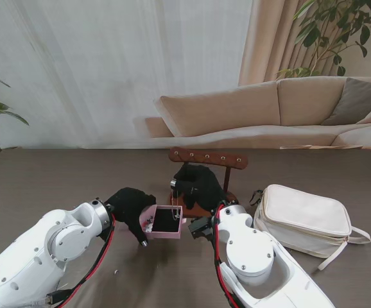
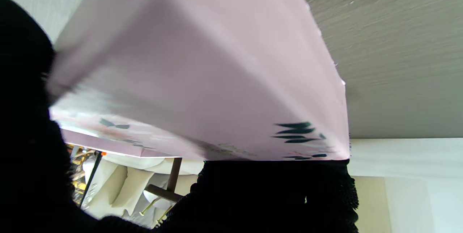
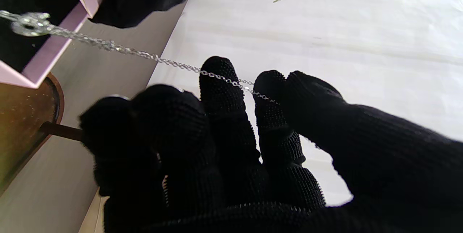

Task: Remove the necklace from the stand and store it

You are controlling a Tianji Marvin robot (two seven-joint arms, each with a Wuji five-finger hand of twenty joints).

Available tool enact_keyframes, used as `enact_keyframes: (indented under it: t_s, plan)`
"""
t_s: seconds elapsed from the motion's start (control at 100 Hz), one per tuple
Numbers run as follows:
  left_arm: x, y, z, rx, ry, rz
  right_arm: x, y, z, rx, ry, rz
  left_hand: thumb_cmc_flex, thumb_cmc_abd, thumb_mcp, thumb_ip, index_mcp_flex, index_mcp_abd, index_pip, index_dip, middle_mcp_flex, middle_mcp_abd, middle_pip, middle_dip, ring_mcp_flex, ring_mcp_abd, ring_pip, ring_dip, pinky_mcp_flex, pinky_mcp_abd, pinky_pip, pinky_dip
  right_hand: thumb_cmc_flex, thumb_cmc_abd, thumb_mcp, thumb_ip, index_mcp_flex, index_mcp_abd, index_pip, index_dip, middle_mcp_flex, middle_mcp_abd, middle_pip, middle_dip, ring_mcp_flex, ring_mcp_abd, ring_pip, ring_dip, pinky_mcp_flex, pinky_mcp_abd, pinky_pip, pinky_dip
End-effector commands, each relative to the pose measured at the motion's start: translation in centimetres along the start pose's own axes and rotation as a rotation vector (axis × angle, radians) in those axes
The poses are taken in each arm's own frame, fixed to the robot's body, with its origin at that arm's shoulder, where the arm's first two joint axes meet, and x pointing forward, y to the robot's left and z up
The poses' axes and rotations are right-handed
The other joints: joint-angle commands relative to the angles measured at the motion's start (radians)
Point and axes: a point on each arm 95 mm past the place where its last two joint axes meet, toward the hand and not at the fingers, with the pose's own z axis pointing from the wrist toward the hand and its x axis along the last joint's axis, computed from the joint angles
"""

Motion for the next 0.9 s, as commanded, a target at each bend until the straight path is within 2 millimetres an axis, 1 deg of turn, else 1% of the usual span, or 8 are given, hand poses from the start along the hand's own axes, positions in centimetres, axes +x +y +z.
enact_keyframes:
  t_s: [0.0, 0.51, 0.56, 0.67, 0.7, 0.8, 0.83, 0.89]
  plan:
    - [1.0, -0.8, 0.4, 0.011, 0.024, 0.0, -0.4, -0.6, 0.0, 0.029, -0.013, -0.002, 0.446, 0.145, 0.62, 0.007, 0.093, -0.199, 0.786, 0.062, 0.167, -0.177, 0.146, 0.043, 0.093, 0.008, 0.215, 0.101, 0.023, -0.037, 0.072, 0.042, 0.014, -0.038, 0.071, -0.028, 0.029, -0.017, 0.006, 0.014, 0.041, 0.007, -0.006, 0.011, 0.037, -0.001, 0.026, 0.009, 0.011, 0.009, 0.043, 0.002]
    - [2.1, -1.9, 0.5, 0.058, 0.052, -0.001, -3.0, -1.0, 0.4, 0.095, -0.047, -0.12, 0.447, 0.144, 0.623, 0.008, 0.093, -0.194, 0.784, 0.069, 0.168, -0.17, 0.148, 0.047, 0.096, 0.008, 0.22, 0.099, 0.023, -0.029, 0.071, 0.054, -0.01, -0.033, 0.063, -0.025, 0.016, -0.037, -0.018, -0.022, 0.018, 0.0, -0.018, 0.007, 0.035, 0.0, -0.029, -0.016, -0.028, -0.007, 0.02, -0.003]
    - [2.0, -1.8, 0.5, 0.059, 0.052, 0.0, -3.1, -1.0, 0.4, 0.097, -0.042, -0.142, 0.447, 0.144, 0.623, 0.008, 0.092, -0.194, 0.783, 0.069, 0.167, -0.168, 0.148, 0.047, 0.097, 0.008, 0.22, 0.1, 0.022, -0.028, 0.071, 0.055, -0.022, -0.034, 0.06, -0.023, 0.002, -0.04, -0.032, -0.038, -0.001, -0.005, -0.025, 0.005, 0.035, -0.001, -0.066, -0.033, -0.049, -0.014, 0.009, -0.003]
    - [2.0, -1.9, 0.5, 0.065, 0.053, 0.001, -3.5, -0.9, 0.4, 0.106, -0.028, -0.198, 0.447, 0.143, 0.623, 0.008, 0.092, -0.193, 0.782, 0.071, 0.167, -0.169, 0.148, 0.048, 0.097, 0.02, 0.215, 0.093, 0.022, -0.027, 0.07, 0.059, -0.054, -0.045, 0.06, -0.012, -0.046, -0.048, -0.065, -0.067, -0.07, -0.018, -0.039, 0.0, 0.032, 0.002, -0.238, -0.101, -0.13, -0.036, -0.044, 0.002]
    - [2.0, -1.9, 0.5, 0.067, 0.053, 0.002, -3.6, -0.8, 0.4, 0.107, -0.025, -0.211, 0.447, 0.142, 0.624, 0.009, 0.092, -0.193, 0.782, 0.072, 0.168, -0.168, 0.148, 0.048, 0.099, 0.011, 0.217, 0.093, 0.023, -0.027, 0.07, 0.06, -0.058, -0.047, 0.059, -0.011, -0.053, -0.048, -0.069, -0.073, -0.09, -0.016, -0.042, -0.004, 0.025, 0.003, -0.287, -0.115, -0.157, -0.042, -0.063, 0.003]
    - [1.9, -2.0, 0.5, 0.073, 0.052, 0.002, -3.7, -0.7, 0.5, 0.109, -0.005, -0.265, 0.448, 0.141, 0.625, 0.008, 0.091, -0.19, 0.781, 0.073, 0.168, -0.168, 0.148, 0.048, 0.097, 0.025, 0.215, 0.092, 0.022, -0.026, 0.068, 0.063, -0.082, -0.055, 0.059, -0.004, -0.071, -0.06, -0.079, -0.085, -0.143, -0.025, -0.043, -0.019, -0.027, -0.002, -0.376, -0.12, -0.219, -0.058, -0.105, 0.003]
    - [1.9, -2.0, 0.6, 0.074, 0.053, 0.002, -3.8, -0.7, 0.5, 0.11, 0.004, -0.286, 0.447, 0.142, 0.625, 0.008, 0.091, -0.189, 0.781, 0.073, 0.169, -0.168, 0.148, 0.048, 0.099, 0.011, 0.217, 0.093, 0.022, -0.026, 0.068, 0.064, -0.087, -0.056, 0.057, -0.003, -0.075, -0.065, -0.082, -0.087, -0.158, -0.028, -0.044, -0.023, -0.047, -0.004, -0.393, -0.119, -0.236, -0.063, -0.115, 0.003]
    - [1.9, -2.0, 0.6, 0.075, 0.054, 0.002, -3.8, -0.6, 0.5, 0.115, 0.026, -0.332, 0.447, 0.142, 0.624, 0.009, 0.091, -0.189, 0.781, 0.073, 0.167, -0.167, 0.148, 0.049, 0.099, 0.026, 0.214, 0.089, 0.022, -0.025, 0.068, 0.064, -0.111, -0.055, 0.053, 0.001, -0.085, -0.075, -0.089, -0.094, -0.173, -0.033, -0.04, -0.032, -0.067, -0.011, -0.422, -0.113, -0.255, -0.072, -0.133, 0.004]
